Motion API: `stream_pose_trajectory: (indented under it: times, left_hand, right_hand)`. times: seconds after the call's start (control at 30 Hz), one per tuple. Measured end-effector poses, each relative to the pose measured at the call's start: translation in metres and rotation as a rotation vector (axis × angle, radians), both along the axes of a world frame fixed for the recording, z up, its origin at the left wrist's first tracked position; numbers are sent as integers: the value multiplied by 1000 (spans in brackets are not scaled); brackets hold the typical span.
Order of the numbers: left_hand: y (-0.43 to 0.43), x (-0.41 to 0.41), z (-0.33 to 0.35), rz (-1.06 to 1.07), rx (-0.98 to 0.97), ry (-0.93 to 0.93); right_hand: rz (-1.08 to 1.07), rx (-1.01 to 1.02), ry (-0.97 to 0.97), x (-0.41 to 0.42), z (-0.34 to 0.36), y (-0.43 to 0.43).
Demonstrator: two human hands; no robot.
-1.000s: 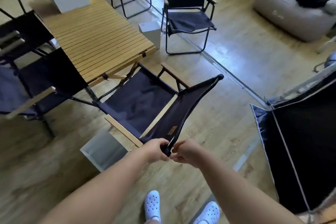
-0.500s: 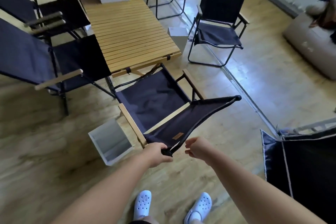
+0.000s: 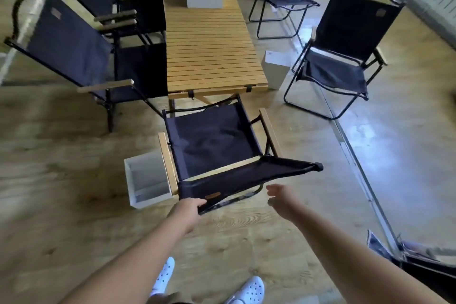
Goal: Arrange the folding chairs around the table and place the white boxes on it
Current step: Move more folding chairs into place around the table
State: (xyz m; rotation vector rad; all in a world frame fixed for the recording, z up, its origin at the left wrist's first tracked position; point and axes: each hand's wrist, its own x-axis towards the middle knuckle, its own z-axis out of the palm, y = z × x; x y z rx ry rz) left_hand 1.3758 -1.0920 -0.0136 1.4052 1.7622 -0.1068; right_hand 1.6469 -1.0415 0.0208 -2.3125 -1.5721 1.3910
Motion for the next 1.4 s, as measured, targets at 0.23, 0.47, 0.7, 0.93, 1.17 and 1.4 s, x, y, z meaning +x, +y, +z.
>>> stream_pose_trajectory:
  times: [0.23,0.47,0.7,0.93,1.17,1.4]
  left_hand:
    - [0,8,-7,94,19,110]
    - [2,8,-16,241,10,107]
    - [20,5,-6,199,-72,110]
    - [44,6,-2,177,-93,119]
    - [92,4,-9,150,-49,158]
    - [106,-8,-14,89,-86,199]
  right_hand:
    - [422,200,-237,98,4,32]
    - [720,242,-555,127,-12,82]
    - [900,-42,-684,123,-26,126]
    - [937,-5,-671,141,-36,145]
    - [919,-13,-659,144,-36,181]
    - [892,-3,-641,135,-40,193]
